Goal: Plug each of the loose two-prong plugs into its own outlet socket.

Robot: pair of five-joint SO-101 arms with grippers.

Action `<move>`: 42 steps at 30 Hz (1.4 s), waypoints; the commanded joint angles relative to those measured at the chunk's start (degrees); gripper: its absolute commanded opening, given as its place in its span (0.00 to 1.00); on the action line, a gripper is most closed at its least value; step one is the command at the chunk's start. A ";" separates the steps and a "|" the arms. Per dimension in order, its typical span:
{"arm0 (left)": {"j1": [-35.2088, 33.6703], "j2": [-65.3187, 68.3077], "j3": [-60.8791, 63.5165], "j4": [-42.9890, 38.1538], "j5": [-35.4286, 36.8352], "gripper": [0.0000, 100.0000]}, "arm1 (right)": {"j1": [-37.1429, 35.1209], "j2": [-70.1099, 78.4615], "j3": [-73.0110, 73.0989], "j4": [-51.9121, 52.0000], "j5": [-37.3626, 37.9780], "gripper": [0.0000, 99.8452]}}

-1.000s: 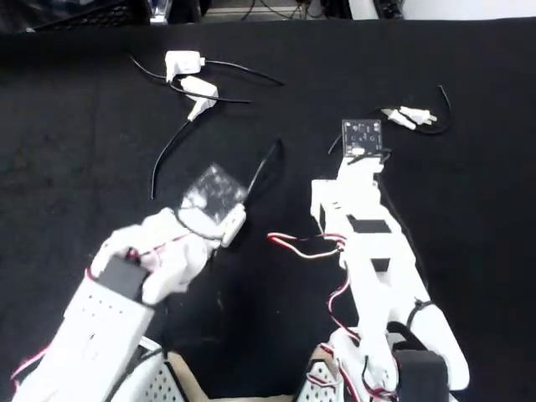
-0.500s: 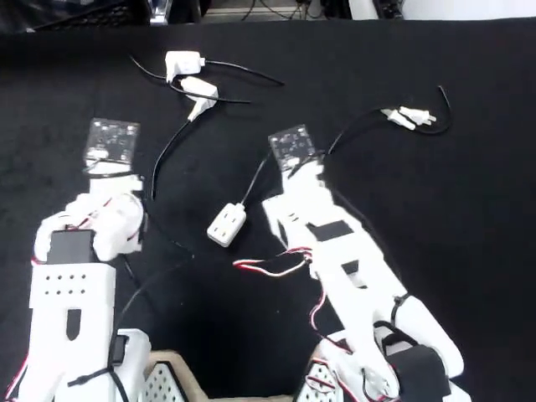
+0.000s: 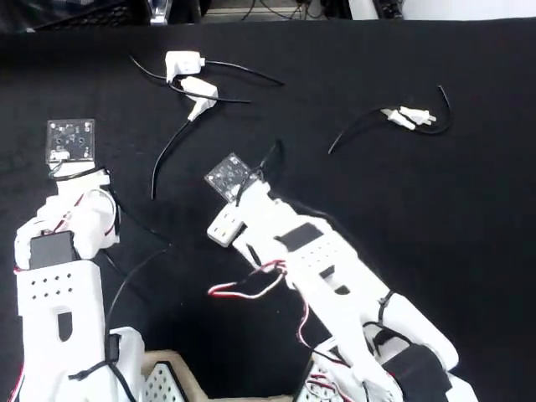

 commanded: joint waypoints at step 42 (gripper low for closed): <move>-4.88 0.00 0.92 -4.84 -0.53 0.03 | -4.22 32.04 -28.26 -11.69 0.53 0.14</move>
